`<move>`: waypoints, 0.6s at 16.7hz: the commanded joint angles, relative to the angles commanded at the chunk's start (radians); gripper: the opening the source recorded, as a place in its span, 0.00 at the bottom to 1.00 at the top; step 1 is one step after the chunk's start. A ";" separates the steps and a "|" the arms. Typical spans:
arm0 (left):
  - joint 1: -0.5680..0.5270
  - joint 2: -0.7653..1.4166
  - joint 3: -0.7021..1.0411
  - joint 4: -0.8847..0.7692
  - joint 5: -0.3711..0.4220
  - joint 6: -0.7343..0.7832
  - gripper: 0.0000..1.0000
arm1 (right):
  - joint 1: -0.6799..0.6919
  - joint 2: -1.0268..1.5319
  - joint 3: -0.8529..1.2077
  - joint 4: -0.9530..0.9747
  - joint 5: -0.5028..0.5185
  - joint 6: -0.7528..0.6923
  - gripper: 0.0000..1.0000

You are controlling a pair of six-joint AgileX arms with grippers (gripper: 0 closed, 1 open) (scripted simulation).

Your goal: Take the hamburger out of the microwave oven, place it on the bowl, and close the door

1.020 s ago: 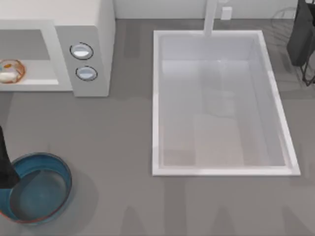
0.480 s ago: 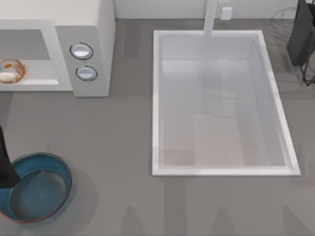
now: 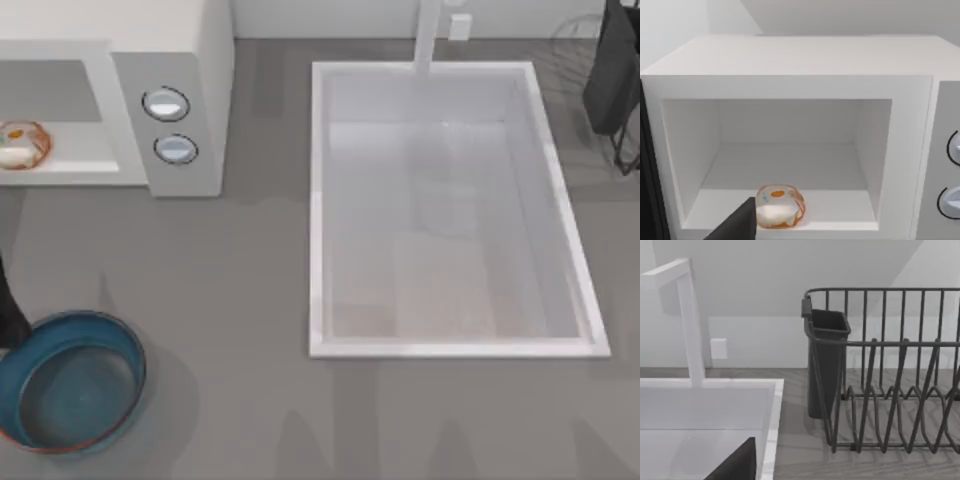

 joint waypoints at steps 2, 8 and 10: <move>0.010 0.154 0.062 0.081 0.013 0.005 1.00 | 0.000 0.000 0.000 0.000 0.000 0.000 1.00; 0.050 0.782 0.296 0.387 0.061 0.024 1.00 | 0.000 0.000 0.000 0.000 0.000 0.000 1.00; 0.065 1.018 0.380 0.498 0.079 0.031 1.00 | 0.000 0.000 0.000 0.000 0.000 0.000 1.00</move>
